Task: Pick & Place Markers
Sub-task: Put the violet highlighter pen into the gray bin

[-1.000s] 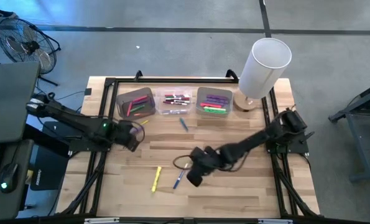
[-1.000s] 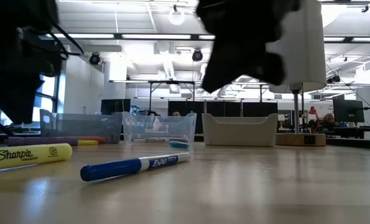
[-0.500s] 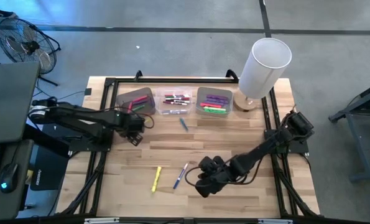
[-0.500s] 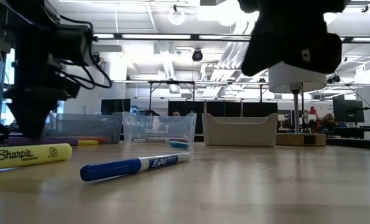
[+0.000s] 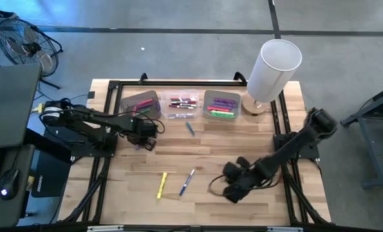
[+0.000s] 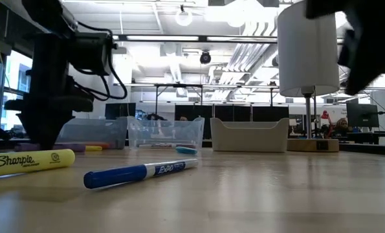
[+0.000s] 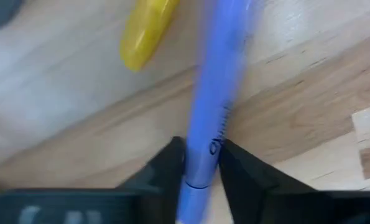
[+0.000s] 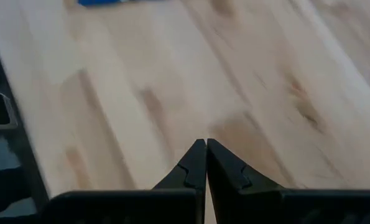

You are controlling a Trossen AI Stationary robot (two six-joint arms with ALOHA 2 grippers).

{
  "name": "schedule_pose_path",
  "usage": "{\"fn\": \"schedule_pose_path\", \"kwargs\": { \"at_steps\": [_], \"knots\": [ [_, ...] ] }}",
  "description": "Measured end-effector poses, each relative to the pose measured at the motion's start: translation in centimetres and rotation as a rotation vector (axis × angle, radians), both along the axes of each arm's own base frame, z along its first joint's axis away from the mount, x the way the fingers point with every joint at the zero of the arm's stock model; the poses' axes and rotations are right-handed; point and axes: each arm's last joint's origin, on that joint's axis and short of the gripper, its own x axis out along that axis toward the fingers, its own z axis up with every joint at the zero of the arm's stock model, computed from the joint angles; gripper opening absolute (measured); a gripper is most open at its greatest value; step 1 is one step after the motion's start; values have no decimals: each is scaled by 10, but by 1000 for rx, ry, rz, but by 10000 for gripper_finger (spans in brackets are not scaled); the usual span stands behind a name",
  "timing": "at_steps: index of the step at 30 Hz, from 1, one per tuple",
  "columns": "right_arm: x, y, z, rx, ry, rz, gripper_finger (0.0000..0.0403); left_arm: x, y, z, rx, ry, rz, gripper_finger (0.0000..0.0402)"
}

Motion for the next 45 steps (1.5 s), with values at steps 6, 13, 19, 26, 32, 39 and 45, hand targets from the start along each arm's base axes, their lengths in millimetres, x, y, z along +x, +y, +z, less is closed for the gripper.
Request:
{"fn": "schedule_pose_path", "kwargs": {
  "at_steps": [6, 13, 19, 26, 32, 39, 45],
  "knots": [
    [-75, -25, -13, 103, -64, -54, 0, 26, -19, 24, -75, -122, 72, 52],
    [-131, -60, -30, 158, -100, -64, 0, 56, -46, 78, -66, -279, 74, 52],
    [-148, -88, -42, 86, -193, -63, 0, 92, -53, 139, 123, -481, 34, 52],
    [-145, -109, -43, 16, -367, 28, 0, 157, -25, 168, 246, -515, -209, 52],
    [-137, -130, -45, -15, -508, 130, 0, 223, 23, 169, 240, -565, -373, 52],
    [-133, -151, -47, -55, -514, 119, 0, 269, 97, 166, 252, -629, -470, 52],
    [-130, -165, -46, -45, -515, 53, 0, 286, 151, 143, 258, -684, -537, 52]
  ]
}}
